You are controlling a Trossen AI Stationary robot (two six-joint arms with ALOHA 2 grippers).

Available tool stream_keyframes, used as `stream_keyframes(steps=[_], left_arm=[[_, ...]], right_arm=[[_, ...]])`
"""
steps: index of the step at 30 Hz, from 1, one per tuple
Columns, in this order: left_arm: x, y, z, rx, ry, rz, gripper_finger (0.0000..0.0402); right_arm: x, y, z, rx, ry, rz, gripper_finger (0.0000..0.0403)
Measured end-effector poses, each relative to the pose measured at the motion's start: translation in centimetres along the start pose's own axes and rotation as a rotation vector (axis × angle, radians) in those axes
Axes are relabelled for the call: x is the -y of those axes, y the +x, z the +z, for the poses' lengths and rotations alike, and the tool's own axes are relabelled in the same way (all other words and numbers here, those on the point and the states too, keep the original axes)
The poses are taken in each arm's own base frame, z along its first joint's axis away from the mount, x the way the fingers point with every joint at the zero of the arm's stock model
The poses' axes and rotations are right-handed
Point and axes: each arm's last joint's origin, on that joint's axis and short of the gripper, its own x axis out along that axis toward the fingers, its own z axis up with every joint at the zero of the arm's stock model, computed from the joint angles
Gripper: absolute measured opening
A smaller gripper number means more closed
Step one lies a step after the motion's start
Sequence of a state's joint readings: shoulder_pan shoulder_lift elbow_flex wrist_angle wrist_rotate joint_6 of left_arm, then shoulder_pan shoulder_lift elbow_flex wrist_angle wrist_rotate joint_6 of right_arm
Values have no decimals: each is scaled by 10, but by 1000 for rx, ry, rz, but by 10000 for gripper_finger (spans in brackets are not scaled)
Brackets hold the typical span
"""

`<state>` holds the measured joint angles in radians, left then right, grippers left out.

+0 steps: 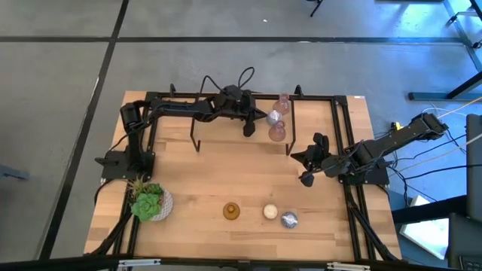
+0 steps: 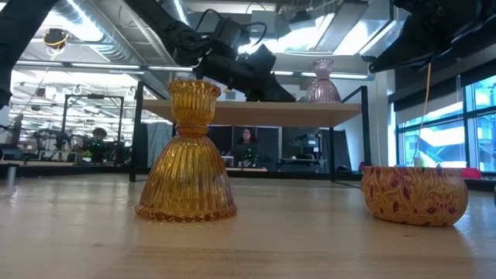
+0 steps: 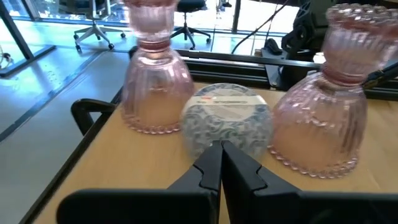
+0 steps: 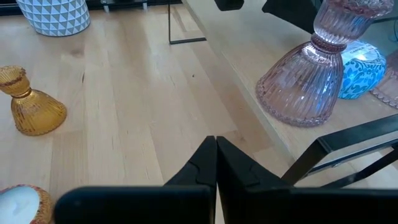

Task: Pick & Place candle stick holders
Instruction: Adjust the light blue scented candle on the shelf

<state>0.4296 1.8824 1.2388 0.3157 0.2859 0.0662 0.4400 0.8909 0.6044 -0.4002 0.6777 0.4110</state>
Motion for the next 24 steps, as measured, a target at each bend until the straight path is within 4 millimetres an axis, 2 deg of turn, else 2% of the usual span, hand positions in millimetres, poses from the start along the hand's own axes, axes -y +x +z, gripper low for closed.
stream_keyframes(steps=[24], left_arm=[[0,6,-2,-3,1,-50,2]], right_arm=[[0,0,1,6,-3,1,2]])
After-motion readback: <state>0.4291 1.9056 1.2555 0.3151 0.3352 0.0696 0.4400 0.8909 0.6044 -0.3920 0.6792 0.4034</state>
